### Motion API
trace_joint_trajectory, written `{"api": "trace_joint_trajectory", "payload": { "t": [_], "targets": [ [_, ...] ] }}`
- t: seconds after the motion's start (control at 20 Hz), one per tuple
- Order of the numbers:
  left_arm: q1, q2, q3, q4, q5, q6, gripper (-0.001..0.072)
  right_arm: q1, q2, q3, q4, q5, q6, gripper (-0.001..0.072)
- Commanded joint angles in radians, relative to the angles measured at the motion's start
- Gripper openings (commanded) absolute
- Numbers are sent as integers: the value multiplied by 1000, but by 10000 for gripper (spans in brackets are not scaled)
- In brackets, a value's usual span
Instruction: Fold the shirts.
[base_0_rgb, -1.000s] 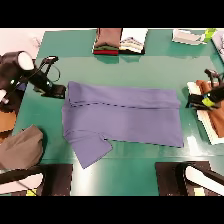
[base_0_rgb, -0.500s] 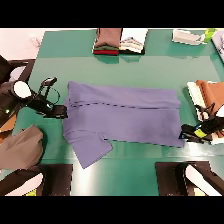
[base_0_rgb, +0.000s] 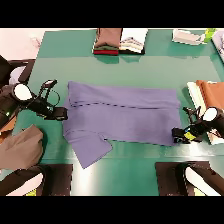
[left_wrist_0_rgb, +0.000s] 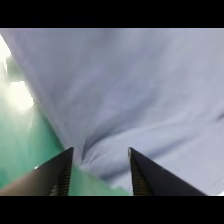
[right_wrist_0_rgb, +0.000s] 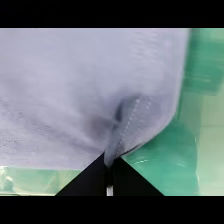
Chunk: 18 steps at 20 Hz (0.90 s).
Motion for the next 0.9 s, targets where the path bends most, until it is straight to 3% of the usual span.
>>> {"api": "trace_joint_trajectory", "payload": {
  "t": [0.0,0.4,0.5,0.7,0.85],
  "targets": [
    [-1,16,-26,28,-63,-20,425,53,1,-2,-3,-10,11,19],
    [-9,211,-304,-34,-46,-97,426,58,1,-2,7,-47,11,18],
    [-76,211,-343,-34,6,-108,426,58,1,-2,8,-47,11,19],
    [-244,211,-380,-33,172,-212,428,58,1,-2,7,-36,11,19],
    [-264,211,-399,-29,176,-221,428,58,1,-2,7,-26,10,19]
  ]
}}
